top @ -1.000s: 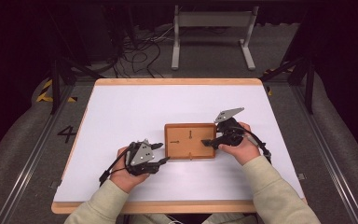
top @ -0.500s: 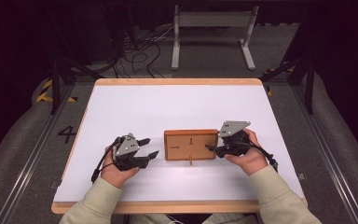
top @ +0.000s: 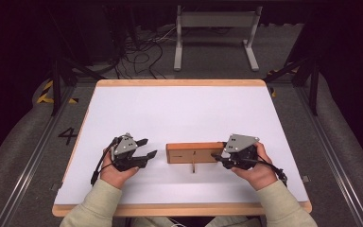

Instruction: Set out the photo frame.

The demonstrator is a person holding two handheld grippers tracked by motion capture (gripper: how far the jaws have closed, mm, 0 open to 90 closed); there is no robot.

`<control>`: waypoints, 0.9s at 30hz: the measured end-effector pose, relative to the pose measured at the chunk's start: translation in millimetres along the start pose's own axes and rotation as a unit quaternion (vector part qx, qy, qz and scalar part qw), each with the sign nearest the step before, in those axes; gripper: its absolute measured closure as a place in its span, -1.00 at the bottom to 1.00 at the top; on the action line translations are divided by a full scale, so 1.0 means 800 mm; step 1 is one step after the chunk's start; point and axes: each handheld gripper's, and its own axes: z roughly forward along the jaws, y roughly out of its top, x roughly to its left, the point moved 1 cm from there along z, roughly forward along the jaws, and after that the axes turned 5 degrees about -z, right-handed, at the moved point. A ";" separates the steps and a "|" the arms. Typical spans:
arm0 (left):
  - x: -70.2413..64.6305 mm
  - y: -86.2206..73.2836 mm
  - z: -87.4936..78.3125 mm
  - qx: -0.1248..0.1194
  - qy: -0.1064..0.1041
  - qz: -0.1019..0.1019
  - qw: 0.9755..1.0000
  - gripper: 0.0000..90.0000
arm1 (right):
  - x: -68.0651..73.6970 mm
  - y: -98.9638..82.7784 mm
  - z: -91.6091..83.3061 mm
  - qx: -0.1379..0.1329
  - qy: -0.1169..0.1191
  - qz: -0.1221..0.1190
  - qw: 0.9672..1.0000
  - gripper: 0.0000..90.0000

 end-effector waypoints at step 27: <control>0.007 0.000 -0.003 0.002 0.002 -0.023 1.000 -0.09 | 0.027 -0.007 -0.027 0.032 0.026 0.026 0.999 0.08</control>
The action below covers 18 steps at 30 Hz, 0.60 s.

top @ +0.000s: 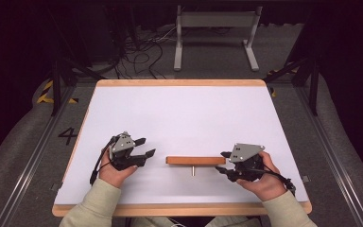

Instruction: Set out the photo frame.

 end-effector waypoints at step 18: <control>0.004 0.002 -0.003 0.001 -0.004 -0.013 1.000 -0.13 | 0.002 -0.040 0.008 0.031 0.060 0.072 0.995 1.00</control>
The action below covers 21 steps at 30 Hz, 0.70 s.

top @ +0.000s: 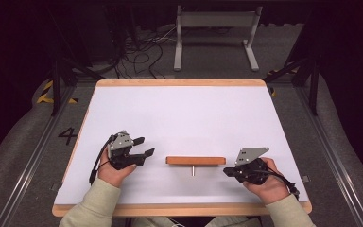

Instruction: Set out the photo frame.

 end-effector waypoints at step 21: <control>0.000 -0.002 0.000 0.005 0.005 -0.001 1.000 -0.17 | -0.013 -0.003 0.035 -0.031 0.002 0.033 0.999 1.00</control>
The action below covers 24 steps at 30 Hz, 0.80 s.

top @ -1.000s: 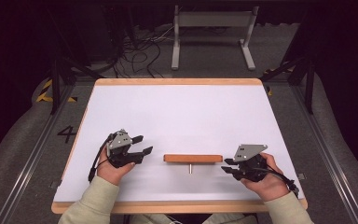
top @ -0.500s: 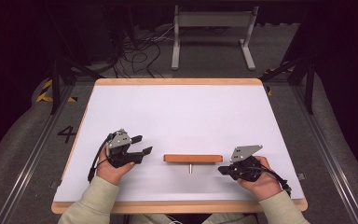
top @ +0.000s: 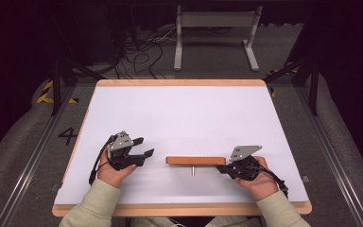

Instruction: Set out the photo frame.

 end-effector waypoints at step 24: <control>0.004 -0.009 -0.013 0.001 0.012 -0.008 1.000 -0.17 | -0.042 0.030 0.029 -0.007 -0.038 0.046 0.998 1.00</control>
